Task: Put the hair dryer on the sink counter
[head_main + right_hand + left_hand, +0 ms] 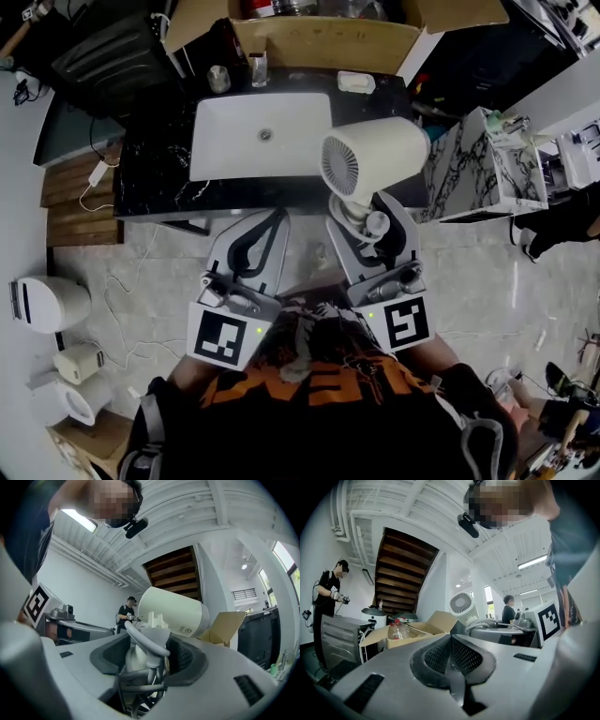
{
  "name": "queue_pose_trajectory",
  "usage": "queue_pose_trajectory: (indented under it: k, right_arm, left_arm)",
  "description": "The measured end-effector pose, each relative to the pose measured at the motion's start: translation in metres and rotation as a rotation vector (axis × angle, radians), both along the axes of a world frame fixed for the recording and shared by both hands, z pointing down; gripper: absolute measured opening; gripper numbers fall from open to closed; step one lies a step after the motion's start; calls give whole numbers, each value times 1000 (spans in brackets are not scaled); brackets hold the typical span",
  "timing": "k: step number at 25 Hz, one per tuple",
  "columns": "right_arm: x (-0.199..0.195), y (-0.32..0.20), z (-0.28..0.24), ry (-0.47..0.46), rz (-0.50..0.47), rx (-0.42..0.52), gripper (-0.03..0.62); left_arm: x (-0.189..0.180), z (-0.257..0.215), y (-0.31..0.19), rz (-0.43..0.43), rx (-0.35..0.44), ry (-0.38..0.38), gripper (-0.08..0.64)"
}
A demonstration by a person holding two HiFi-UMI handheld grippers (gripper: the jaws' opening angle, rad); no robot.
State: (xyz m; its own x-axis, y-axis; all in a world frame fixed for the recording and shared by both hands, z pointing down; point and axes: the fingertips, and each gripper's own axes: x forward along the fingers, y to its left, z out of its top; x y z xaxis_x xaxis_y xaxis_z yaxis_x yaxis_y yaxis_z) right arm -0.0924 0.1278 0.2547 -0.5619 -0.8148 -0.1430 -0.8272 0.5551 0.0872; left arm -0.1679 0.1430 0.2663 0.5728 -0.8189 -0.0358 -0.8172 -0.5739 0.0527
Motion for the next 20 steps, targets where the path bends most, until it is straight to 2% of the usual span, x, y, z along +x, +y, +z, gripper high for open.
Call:
queue_pose_trajectory:
  k: [2, 8, 14, 20]
  right_arm:
    - [17, -28, 0, 12, -15, -2, 252]
    - [55, -105, -3, -33, -35, -6, 252]
    - [89, -150, 14, -40, -41, -41, 252]
    - [106, -174, 22, -41, -37, -57, 252]
  left_arm:
    - [19, -2, -27, -2, -3, -8, 21]
    - [65, 0, -102, -19, -8, -18, 21]
    - [102, 9, -145, -24, -28, -31, 21]
    - [118, 17, -170, -23, -45, -35, 21]
